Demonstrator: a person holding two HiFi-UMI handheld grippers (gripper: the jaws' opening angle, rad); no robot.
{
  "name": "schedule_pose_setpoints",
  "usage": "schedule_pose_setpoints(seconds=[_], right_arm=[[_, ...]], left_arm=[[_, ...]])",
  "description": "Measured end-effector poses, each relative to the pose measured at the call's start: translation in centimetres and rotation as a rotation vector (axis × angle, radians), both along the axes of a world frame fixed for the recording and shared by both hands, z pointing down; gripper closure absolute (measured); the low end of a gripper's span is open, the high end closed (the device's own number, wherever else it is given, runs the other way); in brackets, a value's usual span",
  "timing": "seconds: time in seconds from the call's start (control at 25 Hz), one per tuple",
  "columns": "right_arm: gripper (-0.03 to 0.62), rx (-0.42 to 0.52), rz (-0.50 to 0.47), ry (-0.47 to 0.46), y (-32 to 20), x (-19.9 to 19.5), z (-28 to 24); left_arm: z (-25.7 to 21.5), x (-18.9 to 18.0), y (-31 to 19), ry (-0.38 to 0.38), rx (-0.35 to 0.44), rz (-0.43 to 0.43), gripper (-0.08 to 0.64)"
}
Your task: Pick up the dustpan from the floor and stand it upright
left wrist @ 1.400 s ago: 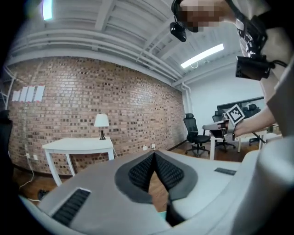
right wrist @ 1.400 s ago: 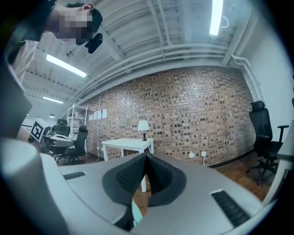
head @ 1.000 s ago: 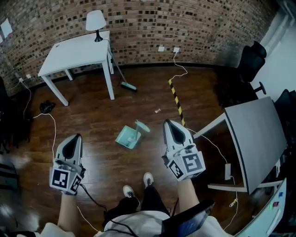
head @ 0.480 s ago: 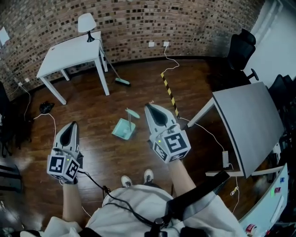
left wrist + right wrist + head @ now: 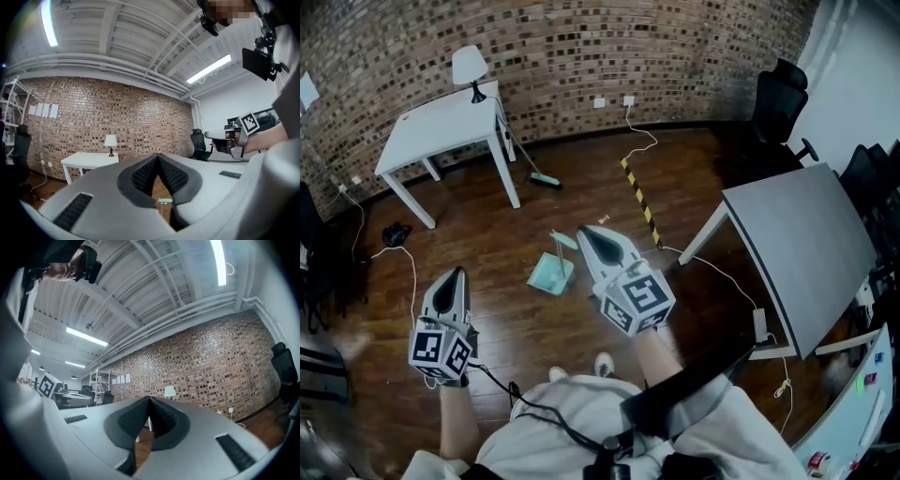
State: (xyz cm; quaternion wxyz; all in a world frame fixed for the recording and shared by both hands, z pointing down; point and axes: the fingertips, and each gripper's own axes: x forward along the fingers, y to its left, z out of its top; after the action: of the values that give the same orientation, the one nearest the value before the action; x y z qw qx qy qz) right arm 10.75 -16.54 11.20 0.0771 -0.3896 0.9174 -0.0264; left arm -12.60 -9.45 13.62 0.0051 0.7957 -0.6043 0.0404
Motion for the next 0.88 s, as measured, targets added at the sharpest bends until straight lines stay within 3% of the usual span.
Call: schedule_pose_setpoints(seconds=[0.28,0.44,0.64,0.88], right_arm=[[0.612,-0.014,0.046,-0.021,1.7,-0.1,0.0],[0.612,-0.059,0.1,-0.072,3.3,-0.7,0.4],[0.612,-0.087,0.073,0.018,5.6,-1.9,2.7],[0.612,-0.137,0.057,0.086,8.9,-0.1,5.5]], left_arm=[[0.4,-1.0,1.8,0.002,0.004,0.054,0.557],[3.1,-2.0,3.1,0.002,-0.051,0.085,0.557],[6.5,-1.9,5.4,0.019,-0.094,0.089,0.557],[9.6,0.1,9.4,0.01,-0.132,0.107,0.557]])
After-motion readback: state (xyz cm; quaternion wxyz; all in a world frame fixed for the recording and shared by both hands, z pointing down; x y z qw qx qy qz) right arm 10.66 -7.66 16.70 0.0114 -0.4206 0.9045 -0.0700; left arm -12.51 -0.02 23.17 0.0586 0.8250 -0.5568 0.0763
